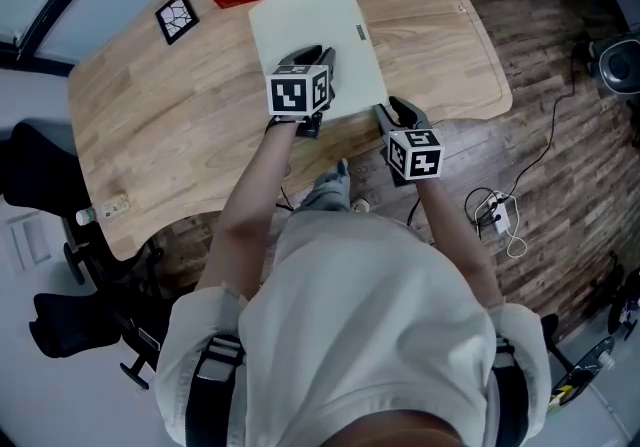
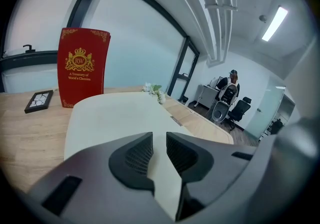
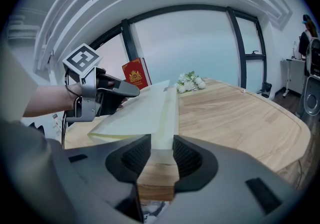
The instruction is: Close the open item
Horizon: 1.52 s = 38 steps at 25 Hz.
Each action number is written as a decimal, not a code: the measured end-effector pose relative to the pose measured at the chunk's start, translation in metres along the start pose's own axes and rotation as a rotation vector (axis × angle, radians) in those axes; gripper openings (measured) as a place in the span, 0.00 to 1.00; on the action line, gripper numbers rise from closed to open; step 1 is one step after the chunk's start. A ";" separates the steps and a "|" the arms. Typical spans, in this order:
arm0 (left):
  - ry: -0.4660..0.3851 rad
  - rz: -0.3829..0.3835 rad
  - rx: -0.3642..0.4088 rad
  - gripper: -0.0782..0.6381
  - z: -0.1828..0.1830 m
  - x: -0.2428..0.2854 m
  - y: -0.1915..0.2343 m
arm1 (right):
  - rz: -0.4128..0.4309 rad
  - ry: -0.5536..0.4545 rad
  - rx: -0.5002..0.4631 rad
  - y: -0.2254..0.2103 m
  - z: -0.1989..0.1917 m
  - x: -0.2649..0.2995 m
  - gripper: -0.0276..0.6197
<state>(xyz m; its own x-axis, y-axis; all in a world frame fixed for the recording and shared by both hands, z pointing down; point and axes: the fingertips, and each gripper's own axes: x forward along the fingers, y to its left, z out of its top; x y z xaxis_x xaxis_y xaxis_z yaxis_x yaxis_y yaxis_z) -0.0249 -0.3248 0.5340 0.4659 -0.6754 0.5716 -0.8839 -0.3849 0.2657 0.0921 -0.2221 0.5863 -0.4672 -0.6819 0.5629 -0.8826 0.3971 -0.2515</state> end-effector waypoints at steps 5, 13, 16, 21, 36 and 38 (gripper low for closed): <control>0.024 -0.006 0.007 0.24 -0.003 0.005 -0.001 | 0.001 -0.005 -0.005 0.000 0.000 0.000 0.26; 0.070 -0.027 0.023 0.24 -0.010 0.012 -0.004 | -0.003 -0.018 -0.017 0.001 0.000 -0.001 0.26; 0.084 -0.035 0.027 0.24 -0.013 0.014 -0.007 | -0.014 -0.026 -0.032 0.002 0.001 -0.003 0.26; 0.109 -0.045 0.041 0.24 -0.018 0.017 -0.010 | -0.015 -0.021 -0.080 0.003 0.002 -0.005 0.26; 0.167 -0.069 0.067 0.24 -0.025 0.027 -0.014 | -0.018 0.001 -0.096 -0.002 -0.007 -0.011 0.26; 0.181 -0.070 0.071 0.24 -0.028 0.028 -0.013 | -0.022 -0.015 -0.077 -0.002 -0.005 -0.013 0.26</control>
<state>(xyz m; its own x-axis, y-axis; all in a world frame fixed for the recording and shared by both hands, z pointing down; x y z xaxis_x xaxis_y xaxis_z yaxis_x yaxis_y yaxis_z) -0.0011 -0.3211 0.5680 0.5053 -0.5237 0.6859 -0.8417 -0.4743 0.2580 0.1003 -0.2110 0.5841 -0.4489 -0.6997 0.5558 -0.8863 0.4279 -0.1772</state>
